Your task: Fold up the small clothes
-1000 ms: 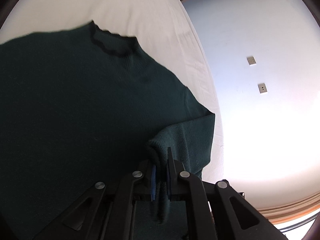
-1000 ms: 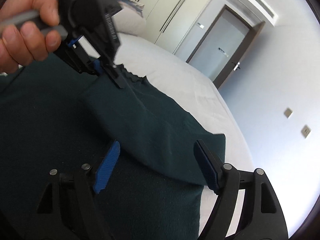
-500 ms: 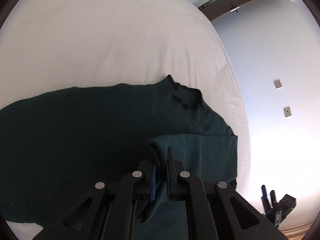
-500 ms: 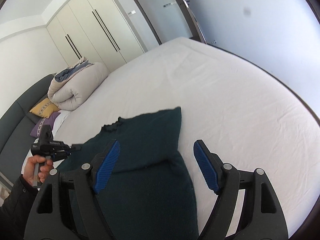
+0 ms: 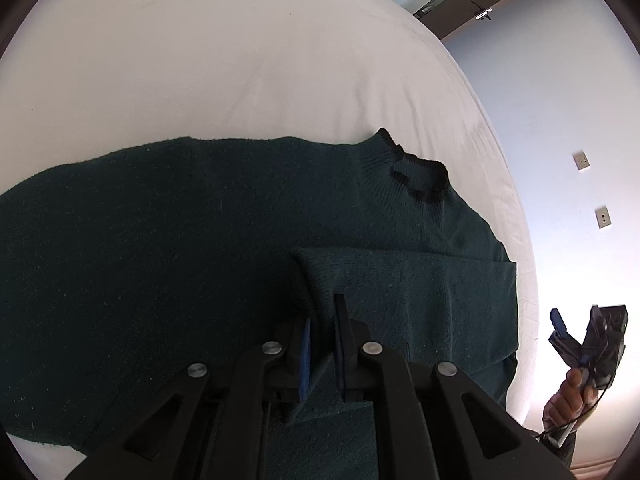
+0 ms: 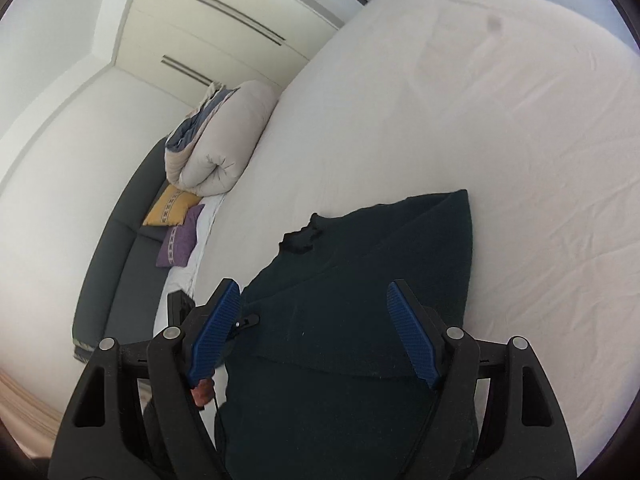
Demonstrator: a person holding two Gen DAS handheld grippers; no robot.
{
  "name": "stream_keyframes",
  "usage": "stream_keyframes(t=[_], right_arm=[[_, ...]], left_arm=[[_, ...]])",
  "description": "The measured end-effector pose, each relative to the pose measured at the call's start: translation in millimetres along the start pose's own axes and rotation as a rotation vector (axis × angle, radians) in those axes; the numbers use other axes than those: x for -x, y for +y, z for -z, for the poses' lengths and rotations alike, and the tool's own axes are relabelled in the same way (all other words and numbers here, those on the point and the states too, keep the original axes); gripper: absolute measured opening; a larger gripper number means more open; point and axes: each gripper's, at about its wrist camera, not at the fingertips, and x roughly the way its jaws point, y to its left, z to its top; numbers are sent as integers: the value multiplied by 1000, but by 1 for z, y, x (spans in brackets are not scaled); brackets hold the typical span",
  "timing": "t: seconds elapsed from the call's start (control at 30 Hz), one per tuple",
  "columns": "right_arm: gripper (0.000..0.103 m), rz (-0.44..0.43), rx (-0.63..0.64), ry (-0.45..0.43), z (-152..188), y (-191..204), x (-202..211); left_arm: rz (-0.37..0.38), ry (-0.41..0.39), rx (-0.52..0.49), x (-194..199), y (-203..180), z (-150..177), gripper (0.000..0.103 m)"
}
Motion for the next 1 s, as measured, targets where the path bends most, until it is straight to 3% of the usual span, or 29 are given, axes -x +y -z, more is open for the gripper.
stream_keyframes(t=[0.07, 0.13, 0.47, 0.6, 0.77, 0.87, 0.9, 0.93, 0.97, 1.0], right_arm=[[75, -31, -65, 20, -2, -23, -47], [75, -28, -119, 14, -7, -43, -67], [75, -23, -242, 60, -31, -100, -133], [74, -53, -248, 88, -26, -98, -134], [74, -77, -197, 179, 2, -71, -119], [74, -61, -176, 163, 19, -65, -107], [73, -64, -186, 152, 17, -64, -104], [73, -68, -197, 148, 17, -66, -102], [73, -65, -218, 145, 13, -66, -99], [73, -51, -258, 122, 13, -65, -93]], left_arm=[[-5, -7, 7, 1, 2, 3, 8], [1, -14, 13, 3, 5, 5, 8], [27, -14, 48, 4, 15, 11, 8], [60, -1, 103, -8, 32, 10, 10], [63, -29, 71, -4, 34, 14, 10], [91, -45, 86, 2, 39, 17, 11], [99, -56, 100, 8, 41, 20, 13], [96, -71, 117, 14, 41, 24, 22], [101, -96, 138, 25, 44, 29, 38], [119, -128, 162, 38, 49, 34, 47]])
